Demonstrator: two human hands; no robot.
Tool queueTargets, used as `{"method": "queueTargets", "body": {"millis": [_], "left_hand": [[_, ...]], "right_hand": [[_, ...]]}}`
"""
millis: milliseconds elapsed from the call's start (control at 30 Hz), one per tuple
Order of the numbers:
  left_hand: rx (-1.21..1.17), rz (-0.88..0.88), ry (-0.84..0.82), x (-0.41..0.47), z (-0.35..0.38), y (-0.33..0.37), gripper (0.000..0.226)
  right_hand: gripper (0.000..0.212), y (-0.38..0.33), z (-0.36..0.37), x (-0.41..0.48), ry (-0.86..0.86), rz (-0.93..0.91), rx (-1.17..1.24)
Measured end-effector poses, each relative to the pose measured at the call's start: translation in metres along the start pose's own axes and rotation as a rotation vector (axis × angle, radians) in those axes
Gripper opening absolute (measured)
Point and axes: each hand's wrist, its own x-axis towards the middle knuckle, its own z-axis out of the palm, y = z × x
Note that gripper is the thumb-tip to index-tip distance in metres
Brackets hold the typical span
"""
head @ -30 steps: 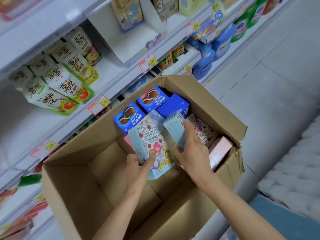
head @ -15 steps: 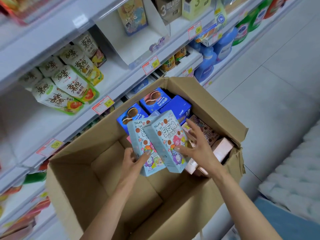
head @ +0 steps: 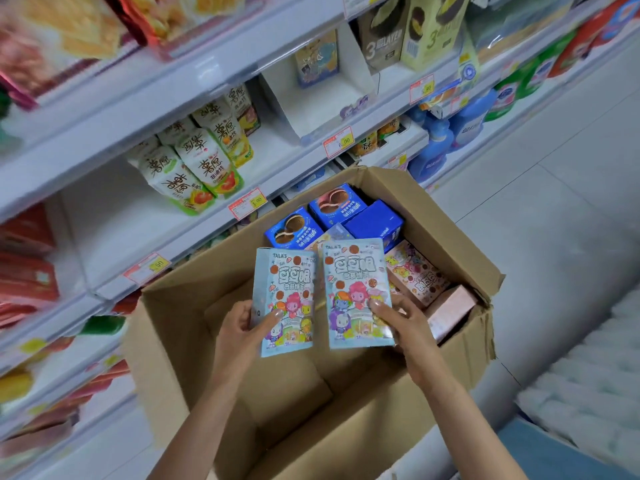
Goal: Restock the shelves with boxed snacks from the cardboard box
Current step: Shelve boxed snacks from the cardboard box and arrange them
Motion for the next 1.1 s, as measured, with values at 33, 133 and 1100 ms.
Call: {"method": "queueTargets", "body": {"millis": [33, 133, 1100], "left_hand": [[0.004, 0.014, 0.006, -0.003, -0.008, 0.0, 0.025], [-0.027, 0.061, 0.054, -0.012, -0.034, -0.005, 0.025], [0.563, 0.468, 0.833, -0.253, -0.47, -0.242, 0.062]], "right_hand": [[0.036, 0.002, 0.004, -0.005, 0.047, -0.007, 0.046], [0.031, 0.004, 0.021, -0.023, 0.086, -0.049, 0.064], [0.043, 0.197, 0.414, -0.307, -0.454, -0.427, -0.503]]}}
